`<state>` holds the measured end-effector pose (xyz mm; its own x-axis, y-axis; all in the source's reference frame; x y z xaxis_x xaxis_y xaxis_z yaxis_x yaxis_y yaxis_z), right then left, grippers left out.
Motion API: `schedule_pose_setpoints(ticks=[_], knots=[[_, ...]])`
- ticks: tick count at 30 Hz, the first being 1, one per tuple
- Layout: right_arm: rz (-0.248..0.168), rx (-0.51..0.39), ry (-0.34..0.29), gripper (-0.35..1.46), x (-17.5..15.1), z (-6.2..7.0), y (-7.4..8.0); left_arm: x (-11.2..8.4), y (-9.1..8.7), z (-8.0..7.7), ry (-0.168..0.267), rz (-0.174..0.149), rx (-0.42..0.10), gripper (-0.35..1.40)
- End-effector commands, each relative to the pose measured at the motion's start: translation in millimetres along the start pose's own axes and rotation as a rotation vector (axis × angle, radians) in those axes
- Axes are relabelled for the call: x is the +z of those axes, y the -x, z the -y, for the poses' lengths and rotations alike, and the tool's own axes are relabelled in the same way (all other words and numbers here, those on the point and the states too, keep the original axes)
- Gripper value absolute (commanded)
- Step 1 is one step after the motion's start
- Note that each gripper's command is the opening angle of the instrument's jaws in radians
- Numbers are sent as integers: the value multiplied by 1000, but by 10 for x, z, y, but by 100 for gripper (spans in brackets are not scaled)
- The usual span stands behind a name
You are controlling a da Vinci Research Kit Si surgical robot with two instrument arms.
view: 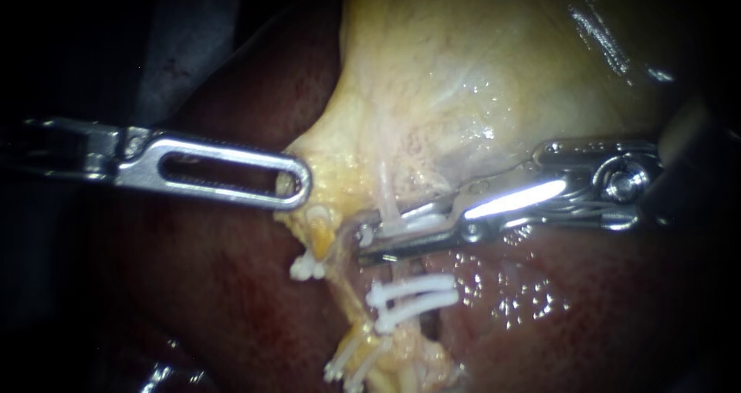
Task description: Going back third clip right tube
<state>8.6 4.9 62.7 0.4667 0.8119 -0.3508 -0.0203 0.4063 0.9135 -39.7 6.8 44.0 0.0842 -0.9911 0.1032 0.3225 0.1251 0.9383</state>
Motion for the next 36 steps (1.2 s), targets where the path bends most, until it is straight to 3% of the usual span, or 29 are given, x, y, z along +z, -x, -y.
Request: schedule_pose_setpoints(ticks=[1,11,14,18,31,36], knots=[[-1,0,-2,-35,0,0,0,0,0,0,0,0,0,-35],[-7,-1,-8,-35,0,1,0,1,0,0,0,1,0,-35],[-37,4,-23,18,3,3,1,1,0,0,0,1,0,-35],[-85,-99,15,49,10,6,-1,1,0,0,0,1,0,-35],[-83,-237,31,54,12,5,-3,1,-1,0,0,1,0,-35],[-83,-244,31,55,11,4,-3,1,-1,0,0,1,0,-35]])
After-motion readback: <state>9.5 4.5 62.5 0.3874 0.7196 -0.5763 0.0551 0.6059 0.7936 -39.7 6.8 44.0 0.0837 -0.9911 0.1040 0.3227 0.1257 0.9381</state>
